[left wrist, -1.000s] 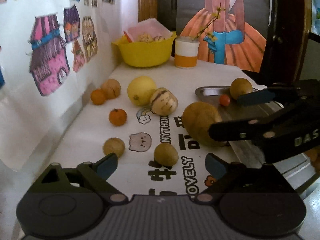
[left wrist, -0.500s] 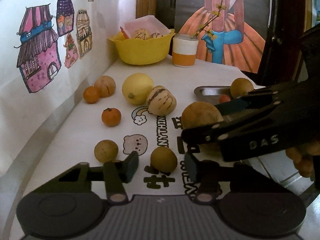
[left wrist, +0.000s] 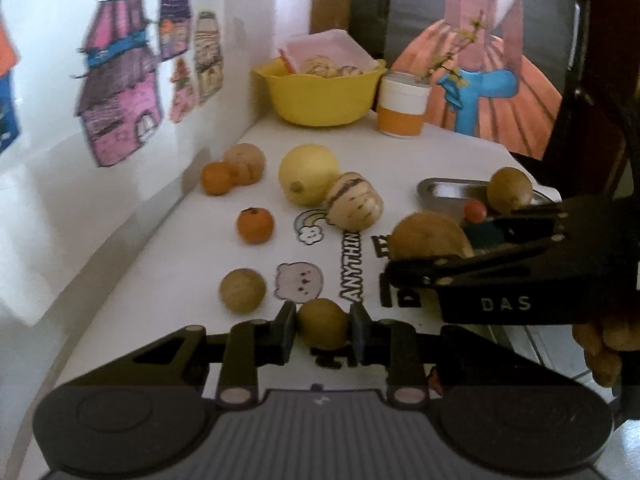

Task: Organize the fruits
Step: 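Grasp a small brown round fruit with the left tool while the right tool grasps the brown pear, then carry both fruits onto the metal tray and open both tools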

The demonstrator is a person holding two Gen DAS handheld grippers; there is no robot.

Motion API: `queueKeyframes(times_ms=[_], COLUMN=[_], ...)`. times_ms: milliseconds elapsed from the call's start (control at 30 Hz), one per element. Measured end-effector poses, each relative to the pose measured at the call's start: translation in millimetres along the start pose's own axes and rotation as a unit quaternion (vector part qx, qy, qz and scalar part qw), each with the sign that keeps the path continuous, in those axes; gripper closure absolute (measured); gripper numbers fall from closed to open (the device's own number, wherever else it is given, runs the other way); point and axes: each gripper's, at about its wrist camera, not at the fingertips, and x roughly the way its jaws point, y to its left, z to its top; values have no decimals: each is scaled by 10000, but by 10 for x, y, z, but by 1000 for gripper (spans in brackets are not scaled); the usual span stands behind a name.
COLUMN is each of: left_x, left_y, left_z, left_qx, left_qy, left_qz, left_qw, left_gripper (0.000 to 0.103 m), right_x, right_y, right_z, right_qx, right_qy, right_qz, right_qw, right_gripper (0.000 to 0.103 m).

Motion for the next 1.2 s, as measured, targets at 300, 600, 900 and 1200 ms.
queueKeyframes(times_ms=[300, 600, 900, 1200], left_x=[-355, -674, -721, -509], left_y=[24, -135, -560, -1039], left_z=[-54, -99, -146, -23], left_qx=[-88, -70, 67, 130], left_qy=[-135, -277, -121, -61], left_qz=[201, 83, -697, -1117], left_qw=[9997, 9996, 9975, 9936], left_gripper=[72, 72, 72, 72], right_x=[-365, -1014, -1691, -2087], right_y=[204, 221, 7, -433], right_z=[-90, -301, -805, -1196], right_qx=[103, 396, 844, 1465], right_qy=[-226, -483, -642, -728], right_qz=[260, 316, -120, -731], right_qw=[9994, 9975, 9943, 9838], right_gripper=[48, 48, 48, 48])
